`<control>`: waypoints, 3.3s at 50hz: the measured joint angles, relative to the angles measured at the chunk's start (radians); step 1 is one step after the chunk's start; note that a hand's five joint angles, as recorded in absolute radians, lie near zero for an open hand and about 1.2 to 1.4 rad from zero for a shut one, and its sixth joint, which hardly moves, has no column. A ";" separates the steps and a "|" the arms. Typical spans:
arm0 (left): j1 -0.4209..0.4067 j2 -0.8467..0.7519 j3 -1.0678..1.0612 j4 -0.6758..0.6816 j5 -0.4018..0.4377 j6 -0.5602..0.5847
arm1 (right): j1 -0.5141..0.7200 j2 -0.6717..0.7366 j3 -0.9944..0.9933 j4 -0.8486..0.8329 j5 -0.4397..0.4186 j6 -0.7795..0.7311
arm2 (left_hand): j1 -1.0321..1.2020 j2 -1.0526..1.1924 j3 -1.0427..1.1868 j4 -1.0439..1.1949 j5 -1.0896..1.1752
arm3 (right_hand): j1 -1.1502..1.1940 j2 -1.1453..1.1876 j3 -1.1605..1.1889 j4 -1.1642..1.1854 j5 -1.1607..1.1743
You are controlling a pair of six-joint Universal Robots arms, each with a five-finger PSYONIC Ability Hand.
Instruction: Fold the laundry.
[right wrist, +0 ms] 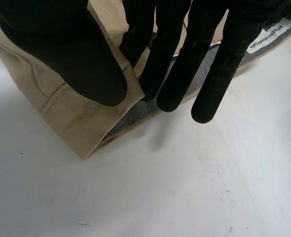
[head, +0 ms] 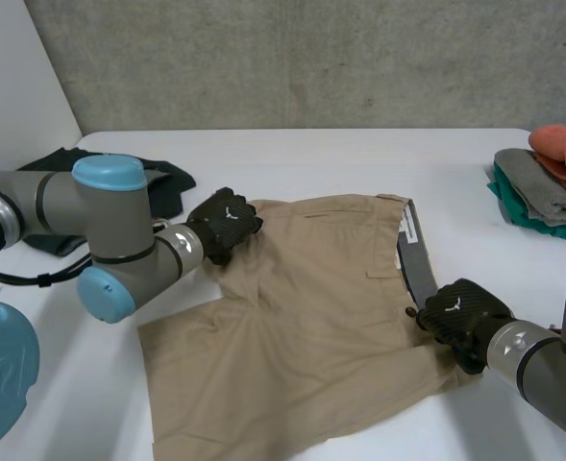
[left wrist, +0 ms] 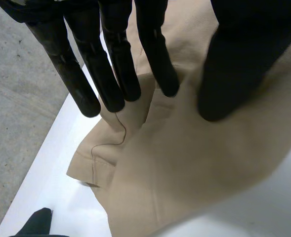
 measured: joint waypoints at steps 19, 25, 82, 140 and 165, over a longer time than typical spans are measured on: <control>0.026 0.176 -0.179 -0.002 -0.215 -0.007 | 0.004 0.000 -0.005 -0.007 0.001 -0.002 | 0.213 0.285 0.294 0.300 0.265 | 0.000 0.000 0.000 0.000 0.000; 0.047 0.241 -0.324 0.001 -0.307 -0.044 | 0.009 0.000 -0.003 -0.006 0.000 -0.002 | 0.213 0.285 0.294 0.300 0.265 | 0.000 0.000 0.000 0.000 0.000; 0.046 0.358 -0.433 0.061 -0.375 -0.128 | 0.007 -0.013 -0.032 0.002 -0.002 0.005 | -0.340 -0.281 -0.254 -0.264 -0.256 | 0.000 0.000 0.000 0.000 0.000; -0.294 0.774 -0.974 -0.292 -0.369 -0.633 | 0.008 -0.029 -0.102 0.157 -0.029 0.067 | 0.223 0.286 0.293 0.299 0.269 | 0.009 0.000 0.000 0.000 0.004; -0.180 0.567 -0.519 -0.035 -0.384 -0.372 | -0.017 -0.009 -0.232 0.021 -0.067 0.134 | 0.223 0.288 0.298 0.304 0.269 | 0.009 0.000 0.000 0.000 0.004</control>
